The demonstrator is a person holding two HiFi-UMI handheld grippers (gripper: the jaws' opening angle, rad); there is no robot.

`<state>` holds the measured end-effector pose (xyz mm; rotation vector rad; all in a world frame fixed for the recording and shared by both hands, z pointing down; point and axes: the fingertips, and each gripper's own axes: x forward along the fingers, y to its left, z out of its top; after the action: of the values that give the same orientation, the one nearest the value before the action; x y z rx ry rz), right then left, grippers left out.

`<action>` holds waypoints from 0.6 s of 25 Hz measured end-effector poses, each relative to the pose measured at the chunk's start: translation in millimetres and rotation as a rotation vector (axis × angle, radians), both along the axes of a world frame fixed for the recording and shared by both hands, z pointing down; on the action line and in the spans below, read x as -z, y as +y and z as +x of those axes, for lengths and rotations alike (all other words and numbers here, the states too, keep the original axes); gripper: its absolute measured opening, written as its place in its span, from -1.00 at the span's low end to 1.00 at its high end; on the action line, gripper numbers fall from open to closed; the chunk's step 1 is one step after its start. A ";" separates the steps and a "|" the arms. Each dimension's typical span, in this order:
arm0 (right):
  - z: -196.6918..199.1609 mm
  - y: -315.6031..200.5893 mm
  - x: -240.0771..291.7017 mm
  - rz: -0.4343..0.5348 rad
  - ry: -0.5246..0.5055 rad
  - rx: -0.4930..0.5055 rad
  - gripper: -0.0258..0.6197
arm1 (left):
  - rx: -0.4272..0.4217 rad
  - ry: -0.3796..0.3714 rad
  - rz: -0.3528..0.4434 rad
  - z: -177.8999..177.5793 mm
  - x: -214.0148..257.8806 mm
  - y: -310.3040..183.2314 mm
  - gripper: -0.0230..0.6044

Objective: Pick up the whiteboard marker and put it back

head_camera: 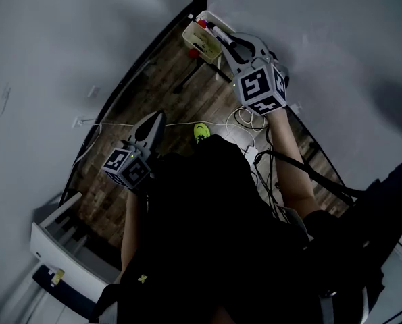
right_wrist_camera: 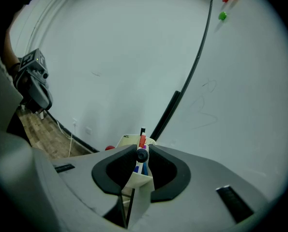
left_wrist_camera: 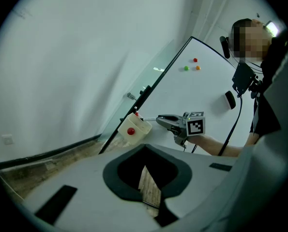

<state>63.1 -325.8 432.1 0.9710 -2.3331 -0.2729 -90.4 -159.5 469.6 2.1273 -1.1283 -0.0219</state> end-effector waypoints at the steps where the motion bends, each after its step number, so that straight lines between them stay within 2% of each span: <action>1: -0.5 -1.0 -0.3 0.003 -0.003 -0.006 -0.67 | 0.003 0.000 -0.002 -0.5 0.2 0.5 -0.82; 7: -3.8 -1.4 6.2 0.021 -0.047 -0.026 -0.67 | 0.004 -0.012 -0.007 -4.2 2.0 7.2 -0.82; 15: 4.4 5.0 -3.8 0.018 -0.032 -0.055 -0.67 | 0.003 -0.004 -0.023 -4.8 -1.3 15.1 -0.82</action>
<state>67.5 -320.7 435.9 1.0535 -2.3323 -0.2589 -95.3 -144.4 470.9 2.1059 -1.1289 -0.0064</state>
